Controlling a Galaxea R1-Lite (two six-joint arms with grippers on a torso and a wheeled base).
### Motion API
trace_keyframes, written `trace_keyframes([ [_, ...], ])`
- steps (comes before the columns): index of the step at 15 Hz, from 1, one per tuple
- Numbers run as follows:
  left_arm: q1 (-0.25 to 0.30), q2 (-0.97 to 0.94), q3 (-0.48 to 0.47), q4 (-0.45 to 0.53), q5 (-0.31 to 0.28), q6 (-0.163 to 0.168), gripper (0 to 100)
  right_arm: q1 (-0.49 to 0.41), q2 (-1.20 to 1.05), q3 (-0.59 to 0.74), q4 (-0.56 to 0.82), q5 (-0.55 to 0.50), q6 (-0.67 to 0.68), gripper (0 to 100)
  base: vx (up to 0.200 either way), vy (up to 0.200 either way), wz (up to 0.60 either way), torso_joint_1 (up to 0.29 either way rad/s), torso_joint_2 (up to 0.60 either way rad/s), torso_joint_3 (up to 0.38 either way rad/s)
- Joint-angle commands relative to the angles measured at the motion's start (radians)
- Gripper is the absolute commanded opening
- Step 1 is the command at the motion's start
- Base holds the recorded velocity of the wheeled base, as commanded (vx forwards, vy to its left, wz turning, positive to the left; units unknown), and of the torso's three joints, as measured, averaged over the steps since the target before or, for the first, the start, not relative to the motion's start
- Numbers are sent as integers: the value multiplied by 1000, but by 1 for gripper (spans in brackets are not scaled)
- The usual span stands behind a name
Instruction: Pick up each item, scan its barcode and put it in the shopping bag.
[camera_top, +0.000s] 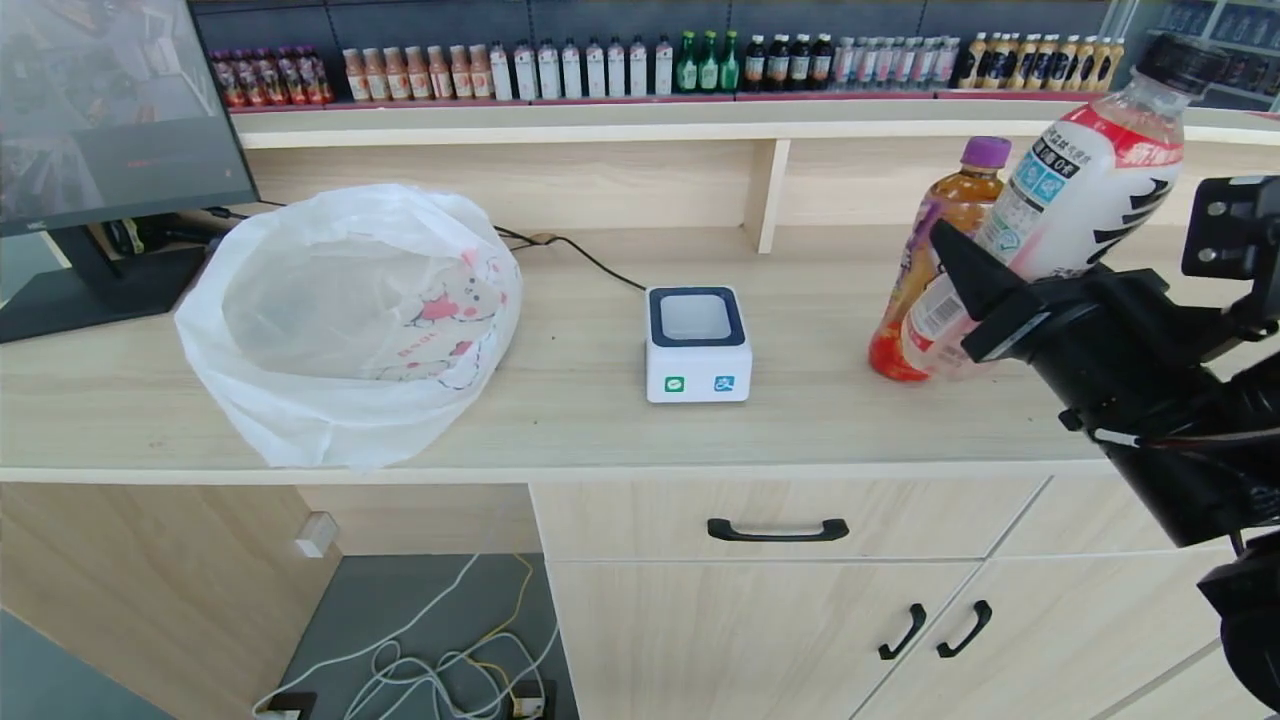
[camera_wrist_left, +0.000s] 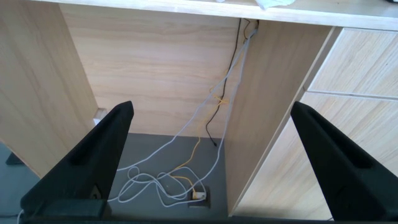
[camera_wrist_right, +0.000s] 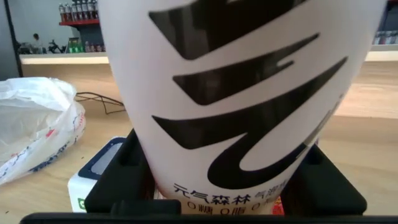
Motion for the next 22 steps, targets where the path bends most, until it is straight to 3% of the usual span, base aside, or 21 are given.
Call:
trace_keyframes([
  [1, 1, 0, 0, 0, 0, 0, 100, -11, 1, -38, 0, 2, 0, 0, 0, 0, 0, 0, 0, 0],
  [5, -1, 0, 0, 0, 0, 0, 100, -11, 59, -141, 0, 6, 3, 0, 0, 0, 0, 0, 0, 0],
  [16, -1, 0, 0, 0, 0, -3, 100, 4, 42, -163, 0, 60, 27, 0, 0, 200, 0, 3, 2, 2],
  [20, -1, 0, 0, 0, 0, -1, 100, 6, 14, -155, 0, 66, 21, 0, 0, 0, 0, 0, 0, 0],
  [22, 1, 0, 0, 0, 0, 0, 100, -2, 14, -223, 31, 103, 10, 0, 0, 0, 0, 0, 0, 0],
])
